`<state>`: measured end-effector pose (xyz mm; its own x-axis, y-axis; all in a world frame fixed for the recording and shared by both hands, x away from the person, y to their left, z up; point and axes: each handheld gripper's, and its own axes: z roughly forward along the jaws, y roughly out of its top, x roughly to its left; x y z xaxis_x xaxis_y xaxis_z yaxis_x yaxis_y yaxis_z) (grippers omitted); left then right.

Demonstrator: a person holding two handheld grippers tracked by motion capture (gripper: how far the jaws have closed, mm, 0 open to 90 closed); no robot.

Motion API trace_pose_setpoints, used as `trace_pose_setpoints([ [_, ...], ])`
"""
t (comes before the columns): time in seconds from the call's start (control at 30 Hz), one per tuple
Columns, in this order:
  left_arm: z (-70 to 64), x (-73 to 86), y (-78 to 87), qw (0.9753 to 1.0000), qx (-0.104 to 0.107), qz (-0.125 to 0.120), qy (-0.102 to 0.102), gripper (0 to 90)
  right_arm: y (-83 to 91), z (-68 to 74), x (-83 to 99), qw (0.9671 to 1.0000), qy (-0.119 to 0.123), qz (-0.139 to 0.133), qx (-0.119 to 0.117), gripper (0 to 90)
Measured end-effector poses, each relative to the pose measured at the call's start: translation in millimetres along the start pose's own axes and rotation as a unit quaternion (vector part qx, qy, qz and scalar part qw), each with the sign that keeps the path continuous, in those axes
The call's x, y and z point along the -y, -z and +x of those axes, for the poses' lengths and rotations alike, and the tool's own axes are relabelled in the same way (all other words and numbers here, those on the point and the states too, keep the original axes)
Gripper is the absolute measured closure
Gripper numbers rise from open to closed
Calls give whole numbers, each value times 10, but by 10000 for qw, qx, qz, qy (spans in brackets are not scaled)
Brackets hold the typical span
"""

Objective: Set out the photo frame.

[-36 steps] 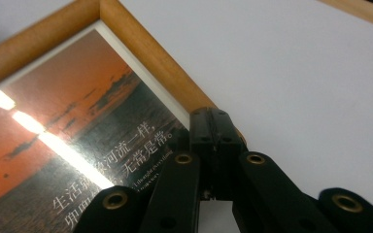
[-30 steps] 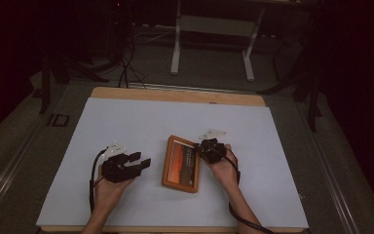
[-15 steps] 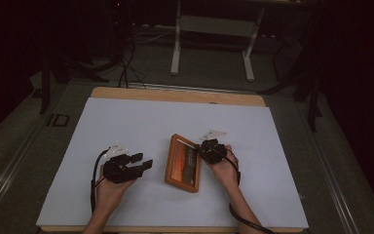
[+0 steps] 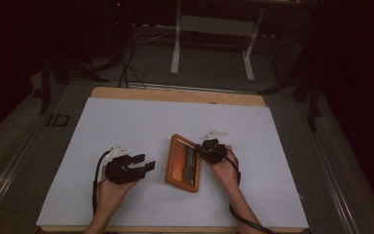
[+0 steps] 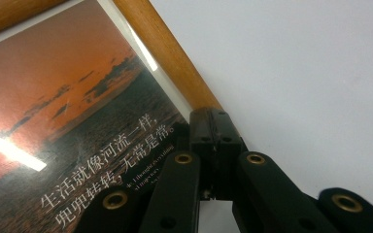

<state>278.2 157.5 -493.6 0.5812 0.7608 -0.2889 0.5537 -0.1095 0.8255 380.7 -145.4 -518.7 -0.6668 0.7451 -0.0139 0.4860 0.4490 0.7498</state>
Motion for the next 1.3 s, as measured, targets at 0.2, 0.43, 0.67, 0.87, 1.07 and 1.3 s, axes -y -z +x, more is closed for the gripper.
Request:
trace_pose_setpoints([
  [0.2, -61, -2, -40, 9998, 114, 138, -74, 431, 0, 1, 4, 10000, 1, -16, 3, 900],
  [0.43, -172, 0, -94, 9990, 366, 202, -125, 395, 1, 0, 9, 10000, 12, -27, 10, 900],
  [0.67, -250, 13, -152, 9978, 618, 226, -41, 350, 0, -2, 13, 10000, -6, -45, 4, 900],
  [0.87, -356, 38, -250, 9971, 674, 354, -34, 326, 0, -2, 13, 10000, -6, -47, 5, 900],
  [1.07, -446, 72, -362, 9957, 774, 513, -48, 336, 1, 0, 15, 10000, -5, -50, 10, 900],
  [1.3, -466, 98, -450, 9942, 867, 608, 172, 390, 0, -1, 21, 10000, -19, -73, 9, 900],
])
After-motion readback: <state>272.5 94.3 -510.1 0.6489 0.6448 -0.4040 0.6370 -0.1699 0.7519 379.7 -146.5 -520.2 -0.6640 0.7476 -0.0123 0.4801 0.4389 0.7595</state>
